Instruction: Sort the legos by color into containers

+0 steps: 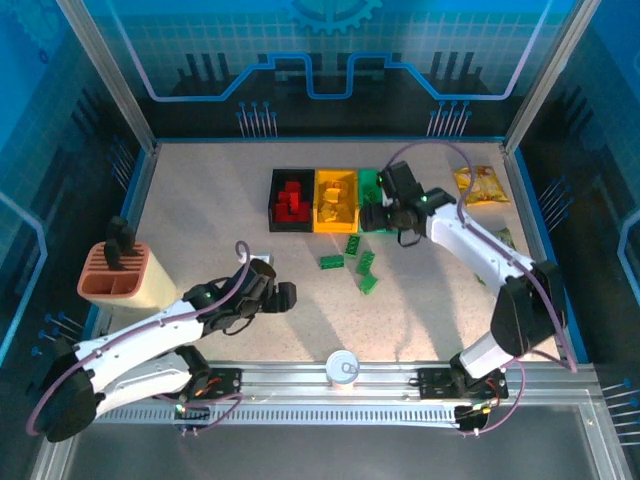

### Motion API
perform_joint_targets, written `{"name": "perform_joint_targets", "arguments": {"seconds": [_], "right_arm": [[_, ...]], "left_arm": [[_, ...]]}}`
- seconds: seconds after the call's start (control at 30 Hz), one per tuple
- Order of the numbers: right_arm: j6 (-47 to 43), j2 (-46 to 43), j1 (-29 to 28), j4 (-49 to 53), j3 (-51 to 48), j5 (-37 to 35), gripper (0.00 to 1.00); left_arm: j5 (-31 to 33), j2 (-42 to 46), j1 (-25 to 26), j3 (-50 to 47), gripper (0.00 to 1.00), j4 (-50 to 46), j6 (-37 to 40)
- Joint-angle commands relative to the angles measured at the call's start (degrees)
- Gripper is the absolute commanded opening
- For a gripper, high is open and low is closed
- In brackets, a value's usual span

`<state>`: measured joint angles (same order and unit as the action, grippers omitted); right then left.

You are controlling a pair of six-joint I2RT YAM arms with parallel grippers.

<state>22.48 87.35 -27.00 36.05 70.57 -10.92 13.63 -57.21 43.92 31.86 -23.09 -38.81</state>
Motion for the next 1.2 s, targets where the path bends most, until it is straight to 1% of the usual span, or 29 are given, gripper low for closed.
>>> {"name": "perform_joint_targets", "arguments": {"seconds": [0.0, 0.13, 0.23, 0.33, 0.47, 0.63, 0.9, 1.1, 1.17], "right_arm": [[2.9, -4.8, -0.9, -5.3, -8.7, 3.2, 0.80], [4.5, -9.9, -1.7, -8.1, -17.5, 3.6, 0.84], [5.5, -12.8, -1.9, -8.7, -22.3, 3.5, 0.85], [6.1, -15.7, -2.3, -9.3, -25.8, 4.5, 0.86], [7.3, -20.3, -2.5, -9.8, -30.4, 4.2, 0.86], [7.8, -26.3, -2.4, -9.5, -34.8, 3.8, 0.87], [6.5, -35.4, -1.1, -5.1, -37.7, 1.4, 0.90], [5.1, -42.2, 1.7, -1.4, -38.2, 1.0, 0.92], [5.4, -44.0, 2.2, -1.6, -39.1, 1.3, 0.92]], "left_arm": [[-2.1, -4.6, 0.5, 4.0, 0.83, 4.3, 2.6], [-2.4, -12.6, 0.4, 8.1, 0.85, 6.8, 3.1], [-1.4, -20.7, 0.3, 13.8, 0.84, 5.1, 3.0], [-1.8, -28.0, 0.3, 20.0, 0.84, 3.5, 3.5], [-1.5, -35.0, 0.3, 26.1, 0.84, 2.9, 4.7], [-1.0, -43.2, 0.1, 34.7, 0.84, -0.7, 6.1], [0.0, -52.7, 0.1, 44.6, 0.82, -7.1, 6.8], [1.6, -56.1, 0.1, 47.0, 0.80, -9.2, 6.3], [1.4, -56.9, 0.1, 47.2, 0.80, -9.3, 6.3]]}}
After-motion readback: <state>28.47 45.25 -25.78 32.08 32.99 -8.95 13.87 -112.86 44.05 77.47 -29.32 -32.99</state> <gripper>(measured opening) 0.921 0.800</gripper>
